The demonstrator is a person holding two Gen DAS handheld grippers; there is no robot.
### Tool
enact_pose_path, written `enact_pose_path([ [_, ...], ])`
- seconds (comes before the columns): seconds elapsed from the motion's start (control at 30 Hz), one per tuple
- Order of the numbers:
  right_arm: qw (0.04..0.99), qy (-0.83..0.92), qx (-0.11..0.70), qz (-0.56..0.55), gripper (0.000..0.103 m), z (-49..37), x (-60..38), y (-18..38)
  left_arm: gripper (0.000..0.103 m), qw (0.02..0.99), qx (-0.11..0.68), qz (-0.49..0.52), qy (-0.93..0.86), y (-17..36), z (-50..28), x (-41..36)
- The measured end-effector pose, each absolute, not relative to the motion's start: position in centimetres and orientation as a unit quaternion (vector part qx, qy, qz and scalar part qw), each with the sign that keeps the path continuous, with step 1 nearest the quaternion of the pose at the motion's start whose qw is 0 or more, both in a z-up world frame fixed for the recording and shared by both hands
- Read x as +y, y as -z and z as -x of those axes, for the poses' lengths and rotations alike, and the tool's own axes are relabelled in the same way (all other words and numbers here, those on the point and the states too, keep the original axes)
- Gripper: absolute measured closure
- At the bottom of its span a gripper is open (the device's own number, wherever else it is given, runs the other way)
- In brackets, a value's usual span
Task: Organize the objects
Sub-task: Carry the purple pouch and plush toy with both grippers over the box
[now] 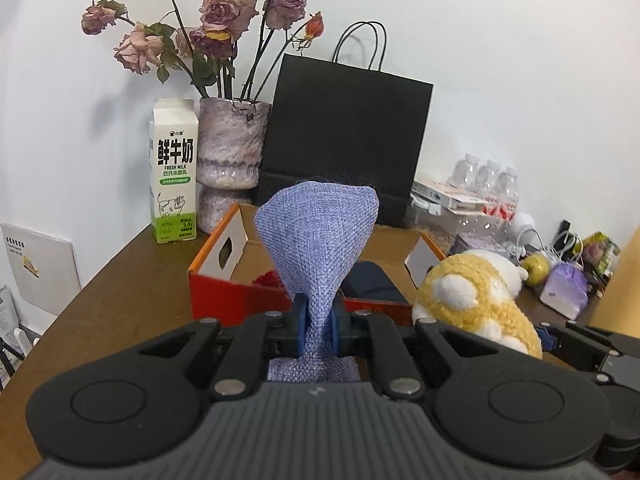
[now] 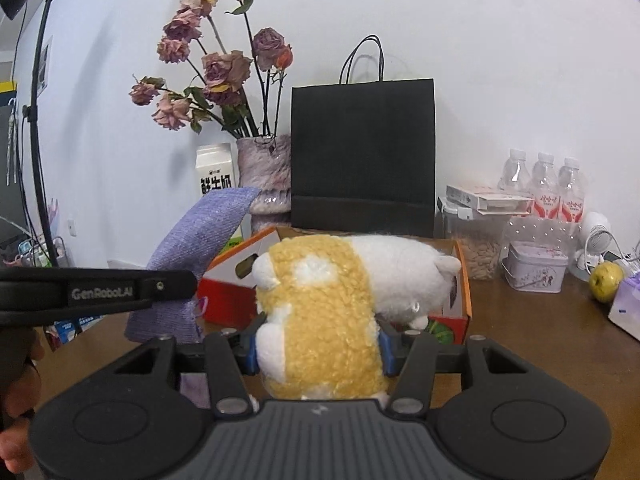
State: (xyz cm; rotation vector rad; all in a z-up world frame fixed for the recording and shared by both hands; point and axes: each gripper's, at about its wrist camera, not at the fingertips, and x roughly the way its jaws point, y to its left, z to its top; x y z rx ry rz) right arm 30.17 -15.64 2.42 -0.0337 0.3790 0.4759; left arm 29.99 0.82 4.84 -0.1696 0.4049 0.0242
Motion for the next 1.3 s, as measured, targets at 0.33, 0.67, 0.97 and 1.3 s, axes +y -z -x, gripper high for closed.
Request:
enact_pose_path([
  [0.33,0.954,-0.236,0.184,0.011,0.052,-34.1,-14.6,-2.5,0.091,0.976,0.2,0.085,-0.013,-5.1,-33.7,1.5],
  [0.67,0.954,-0.235,0.184,0.007,0.052,-37.3,-13.9,-2.4,0.091,0.976,0.201,0.082,-0.014,-5.1,-36.5,1.8],
  [0.97,0.955,-0.234,0.182,0.009,0.052,-40.2,-13.4,-2.5,0.091,0.977,0.199,0.073,-0.013,-5.1,-39.8,2.5],
  [1.3,0.954,-0.234,0.189,0.013,0.052,-43.9,-12.8,-2.1,0.091,0.975,0.21,0.068,-0.019,-4.4,-43.6,3.6],
])
